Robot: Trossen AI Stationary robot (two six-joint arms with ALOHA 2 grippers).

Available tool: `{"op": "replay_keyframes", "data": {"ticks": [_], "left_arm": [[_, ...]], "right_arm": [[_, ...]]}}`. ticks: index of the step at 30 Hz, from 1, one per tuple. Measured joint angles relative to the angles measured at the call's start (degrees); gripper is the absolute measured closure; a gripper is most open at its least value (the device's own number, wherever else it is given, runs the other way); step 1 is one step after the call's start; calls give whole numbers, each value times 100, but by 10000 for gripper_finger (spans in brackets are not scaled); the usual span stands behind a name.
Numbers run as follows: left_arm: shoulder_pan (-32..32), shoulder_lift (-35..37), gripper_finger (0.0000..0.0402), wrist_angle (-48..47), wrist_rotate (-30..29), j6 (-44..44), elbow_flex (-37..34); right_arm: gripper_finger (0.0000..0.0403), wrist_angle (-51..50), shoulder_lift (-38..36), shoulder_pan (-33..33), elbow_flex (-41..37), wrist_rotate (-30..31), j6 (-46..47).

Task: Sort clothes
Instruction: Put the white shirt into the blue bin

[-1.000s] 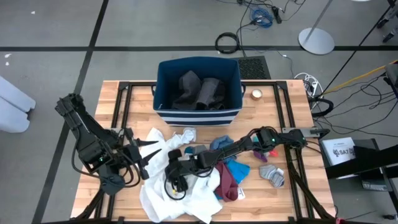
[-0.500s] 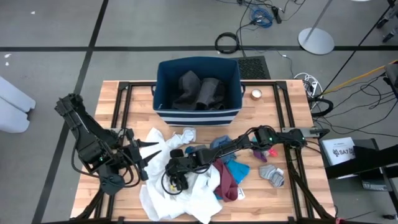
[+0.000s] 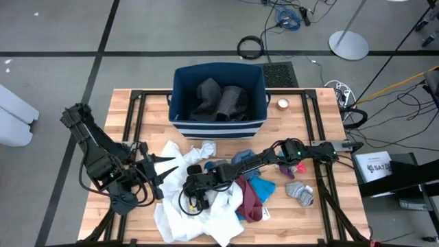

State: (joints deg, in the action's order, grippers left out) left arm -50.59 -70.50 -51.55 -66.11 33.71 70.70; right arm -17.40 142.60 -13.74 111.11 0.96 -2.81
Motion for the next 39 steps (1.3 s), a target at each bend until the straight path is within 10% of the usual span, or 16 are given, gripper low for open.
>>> {"op": "replay_keyframes", "data": {"ticks": [18,39], "left_arm": [[4,0,256,-8,0,-2,0],[0,0,256,-9,0,4,2]], "right_arm": [[397,-526,-814,-71,-50,233,-114],[398,-945,-2652,-1005,-26,2281,-941]]}}
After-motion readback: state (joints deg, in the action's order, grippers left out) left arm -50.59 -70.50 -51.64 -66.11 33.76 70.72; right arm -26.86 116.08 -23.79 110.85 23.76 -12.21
